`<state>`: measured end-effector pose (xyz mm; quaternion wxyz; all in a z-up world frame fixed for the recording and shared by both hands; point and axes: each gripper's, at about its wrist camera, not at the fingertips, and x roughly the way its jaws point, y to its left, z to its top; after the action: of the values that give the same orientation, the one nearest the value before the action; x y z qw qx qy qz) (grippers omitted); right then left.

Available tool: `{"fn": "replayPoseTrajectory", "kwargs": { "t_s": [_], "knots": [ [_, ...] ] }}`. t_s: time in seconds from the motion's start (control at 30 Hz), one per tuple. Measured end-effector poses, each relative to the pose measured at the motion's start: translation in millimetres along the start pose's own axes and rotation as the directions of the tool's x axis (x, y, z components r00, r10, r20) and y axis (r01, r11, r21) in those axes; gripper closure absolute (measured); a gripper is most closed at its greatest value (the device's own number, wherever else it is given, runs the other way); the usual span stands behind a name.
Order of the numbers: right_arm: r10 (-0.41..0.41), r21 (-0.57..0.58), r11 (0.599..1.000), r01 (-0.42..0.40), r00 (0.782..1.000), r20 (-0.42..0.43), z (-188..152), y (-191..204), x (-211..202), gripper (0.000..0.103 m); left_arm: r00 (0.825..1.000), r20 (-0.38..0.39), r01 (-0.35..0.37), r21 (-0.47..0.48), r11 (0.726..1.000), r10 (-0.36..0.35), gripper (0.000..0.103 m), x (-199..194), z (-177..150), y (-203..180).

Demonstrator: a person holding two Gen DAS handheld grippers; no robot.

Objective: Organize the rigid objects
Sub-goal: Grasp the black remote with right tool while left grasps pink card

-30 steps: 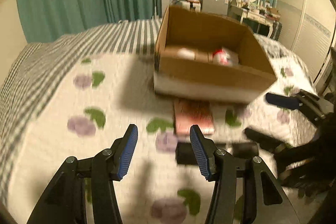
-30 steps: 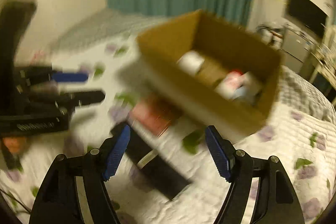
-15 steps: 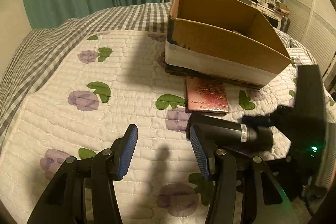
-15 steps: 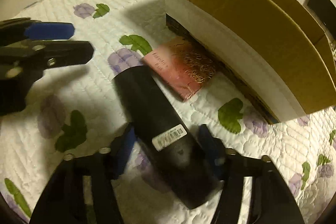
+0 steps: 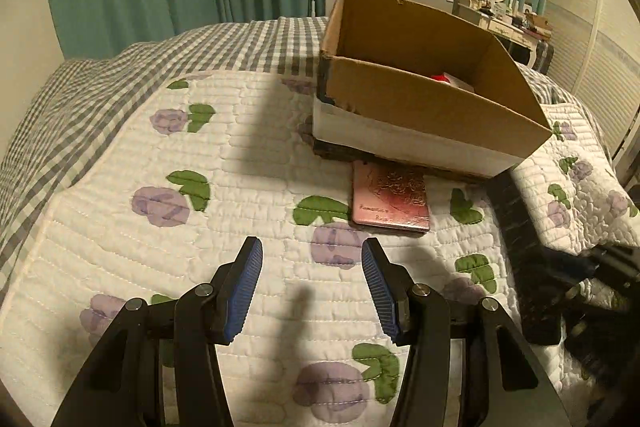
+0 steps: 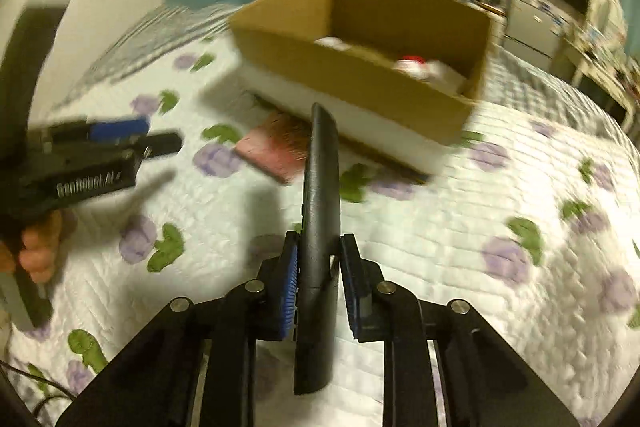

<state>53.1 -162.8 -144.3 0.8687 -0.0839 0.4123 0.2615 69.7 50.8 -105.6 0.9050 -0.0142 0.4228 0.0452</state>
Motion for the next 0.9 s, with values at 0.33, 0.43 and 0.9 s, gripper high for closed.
{"fn": "replayPoseTrajectory", "kwargs": {
  "t_s": [0.33,0.43,0.9],
  "knots": [
    [-0.142,0.261,0.955,0.141,0.990,-0.015,10.0,-86.4,-25.7,0.084,0.994,-0.047,0.098,0.045,0.994,-0.096,0.048,27.5,13.4,-33.6],
    [-0.153,0.294,0.943,0.155,0.988,-0.029,16.9,-96.6,-17.0,0.084,0.991,-0.081,0.109,0.052,0.993,-0.105,0.048,43.3,15.9,-41.8],
    [-0.129,0.292,0.945,0.144,0.989,-0.069,22.3,-97.4,10.9,0.084,0.991,-0.100,0.091,0.074,0.993,-0.084,0.039,58.1,28.1,-54.5]
  ]
}}
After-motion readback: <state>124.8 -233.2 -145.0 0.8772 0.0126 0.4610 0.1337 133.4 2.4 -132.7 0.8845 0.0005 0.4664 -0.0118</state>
